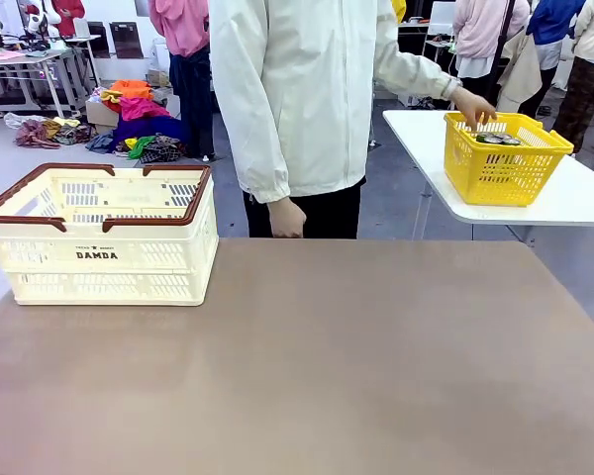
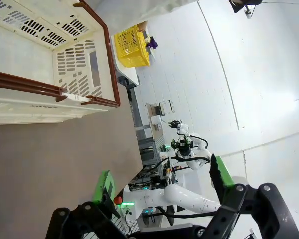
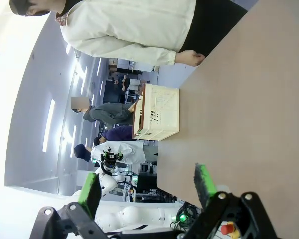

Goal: Place the drinks into the Shopping basket.
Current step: Pick up one drink and place it into the Shopping basket.

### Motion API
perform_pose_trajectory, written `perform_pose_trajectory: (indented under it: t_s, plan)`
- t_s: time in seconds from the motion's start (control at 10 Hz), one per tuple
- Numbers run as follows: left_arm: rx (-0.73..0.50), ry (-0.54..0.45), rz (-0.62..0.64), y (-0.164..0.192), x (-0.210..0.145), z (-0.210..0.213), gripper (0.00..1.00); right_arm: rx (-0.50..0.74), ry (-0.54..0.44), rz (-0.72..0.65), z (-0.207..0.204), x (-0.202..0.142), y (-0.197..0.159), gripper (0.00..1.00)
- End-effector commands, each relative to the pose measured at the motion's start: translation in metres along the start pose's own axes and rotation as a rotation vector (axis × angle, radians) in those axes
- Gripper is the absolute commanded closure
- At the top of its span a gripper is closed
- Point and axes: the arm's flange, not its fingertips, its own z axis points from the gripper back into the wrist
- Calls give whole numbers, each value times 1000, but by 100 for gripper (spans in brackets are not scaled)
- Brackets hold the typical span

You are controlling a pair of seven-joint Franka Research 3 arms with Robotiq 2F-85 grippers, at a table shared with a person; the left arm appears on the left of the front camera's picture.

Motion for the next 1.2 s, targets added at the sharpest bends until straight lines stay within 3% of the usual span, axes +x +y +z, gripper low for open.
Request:
perform_pose_trajectory:
  t_s: [0.0, 1.1]
  plan:
    - [-16, 2, 17, -4, -1, 1, 0, 15, -8, -10, 1, 2, 4, 0]
    - [-16, 2, 17, -4, -1, 1, 0, 15, -8, -10, 1, 2, 4, 0]
